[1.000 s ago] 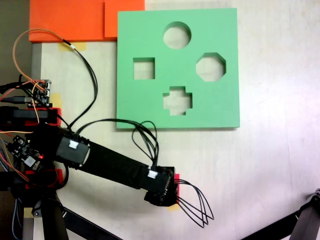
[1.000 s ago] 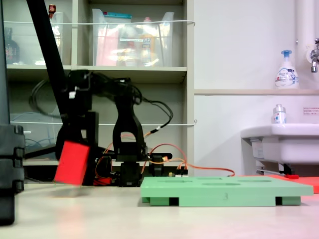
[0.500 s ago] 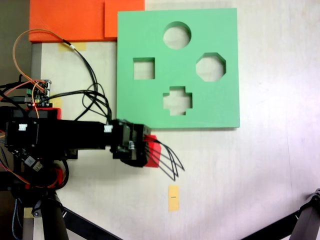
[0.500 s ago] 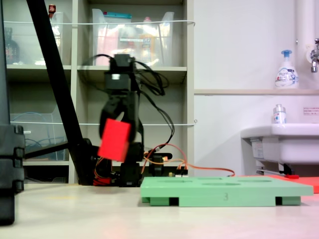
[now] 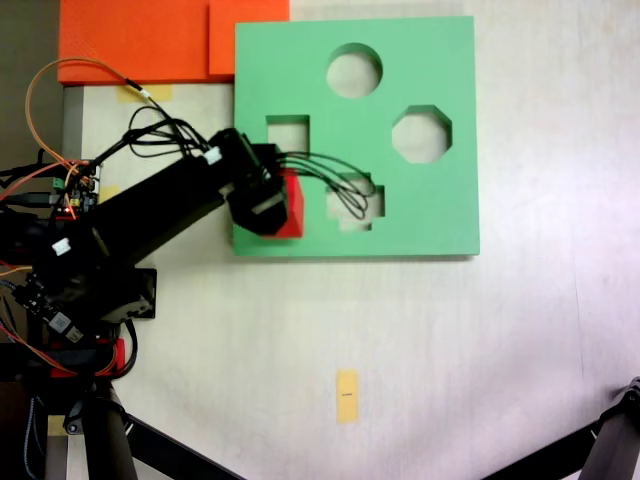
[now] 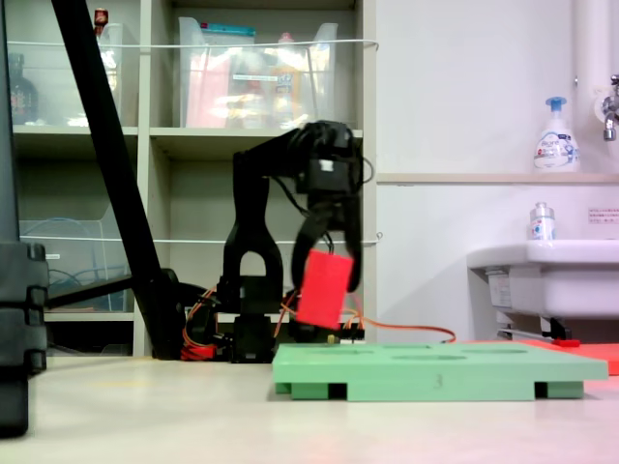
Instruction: Put the square block into the corresponding hole
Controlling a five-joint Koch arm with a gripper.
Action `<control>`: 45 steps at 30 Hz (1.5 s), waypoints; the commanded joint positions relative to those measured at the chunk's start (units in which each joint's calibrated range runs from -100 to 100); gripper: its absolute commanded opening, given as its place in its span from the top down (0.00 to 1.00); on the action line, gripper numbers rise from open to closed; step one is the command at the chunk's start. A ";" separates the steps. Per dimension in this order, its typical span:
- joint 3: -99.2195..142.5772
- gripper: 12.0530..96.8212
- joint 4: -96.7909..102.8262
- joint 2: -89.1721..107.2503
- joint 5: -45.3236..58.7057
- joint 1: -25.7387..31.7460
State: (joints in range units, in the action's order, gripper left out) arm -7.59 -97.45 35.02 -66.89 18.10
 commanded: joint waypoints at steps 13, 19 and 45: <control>-19.52 0.83 -2.55 -18.12 -6.25 6.50; -19.92 0.83 -2.55 -20.08 -9.18 8.60; -27.80 0.83 -2.55 -34.60 -10.60 10.06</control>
State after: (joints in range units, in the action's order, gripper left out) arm -30.72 -97.45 0.27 -76.95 27.72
